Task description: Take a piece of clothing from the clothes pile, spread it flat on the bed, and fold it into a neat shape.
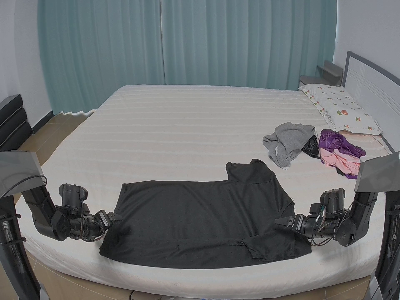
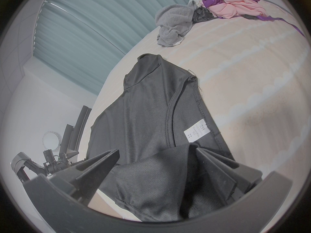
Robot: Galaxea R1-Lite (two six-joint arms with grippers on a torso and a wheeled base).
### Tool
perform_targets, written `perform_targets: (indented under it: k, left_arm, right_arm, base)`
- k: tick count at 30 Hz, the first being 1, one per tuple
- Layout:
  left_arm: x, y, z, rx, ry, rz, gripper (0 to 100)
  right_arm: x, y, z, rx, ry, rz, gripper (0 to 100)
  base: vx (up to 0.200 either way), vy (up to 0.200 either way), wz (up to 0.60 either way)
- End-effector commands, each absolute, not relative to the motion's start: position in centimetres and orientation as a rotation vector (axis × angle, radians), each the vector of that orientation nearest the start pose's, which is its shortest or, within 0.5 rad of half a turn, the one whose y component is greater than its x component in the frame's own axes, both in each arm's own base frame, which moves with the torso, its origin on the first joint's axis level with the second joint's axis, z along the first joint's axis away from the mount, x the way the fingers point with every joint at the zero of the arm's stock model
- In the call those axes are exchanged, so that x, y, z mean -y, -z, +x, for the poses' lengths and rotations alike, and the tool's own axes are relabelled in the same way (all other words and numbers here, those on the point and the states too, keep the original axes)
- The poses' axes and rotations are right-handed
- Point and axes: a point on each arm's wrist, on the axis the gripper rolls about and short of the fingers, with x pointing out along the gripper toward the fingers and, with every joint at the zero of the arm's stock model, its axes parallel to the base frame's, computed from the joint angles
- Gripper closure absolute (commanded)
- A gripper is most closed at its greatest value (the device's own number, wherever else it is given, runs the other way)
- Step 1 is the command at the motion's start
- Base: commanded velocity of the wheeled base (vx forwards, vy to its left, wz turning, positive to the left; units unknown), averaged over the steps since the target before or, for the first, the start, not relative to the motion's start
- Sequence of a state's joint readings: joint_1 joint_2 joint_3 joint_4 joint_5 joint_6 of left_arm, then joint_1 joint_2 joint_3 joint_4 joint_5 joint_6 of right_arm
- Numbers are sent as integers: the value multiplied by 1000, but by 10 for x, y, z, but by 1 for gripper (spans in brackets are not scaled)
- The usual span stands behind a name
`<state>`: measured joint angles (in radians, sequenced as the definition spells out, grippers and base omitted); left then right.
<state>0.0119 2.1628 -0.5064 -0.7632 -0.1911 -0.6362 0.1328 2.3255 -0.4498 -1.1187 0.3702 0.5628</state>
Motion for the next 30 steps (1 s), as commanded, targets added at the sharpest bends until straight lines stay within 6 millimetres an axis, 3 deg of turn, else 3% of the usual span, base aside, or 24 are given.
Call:
perform_targets:
  k: [1,5,6,18,30]
  left_arm:
    - [6,19,291,-941,-111,-668,0]
    - [8,24,287,-935,-103,-660,0]
    - [8,25,286,-932,-101,-659,100]
    - [5,31,278,-939,-96,-606,100]
    - [-9,16,279,-859,-180,-756,100]
  right_arm:
    - [-49,42,295,-882,-256,612,0]
    - [-49,42,295,-883,-254,613,0]
    - [-49,42,295,-883,-254,613,0]
    - [-47,40,295,-875,-252,613,0]
    - [-50,43,293,-890,-301,584,0]
  base:
    - [0,0,0]
    - [0,0,0]
    - [0,0,0]
    - [0,0,0]
    - [0,0,0]
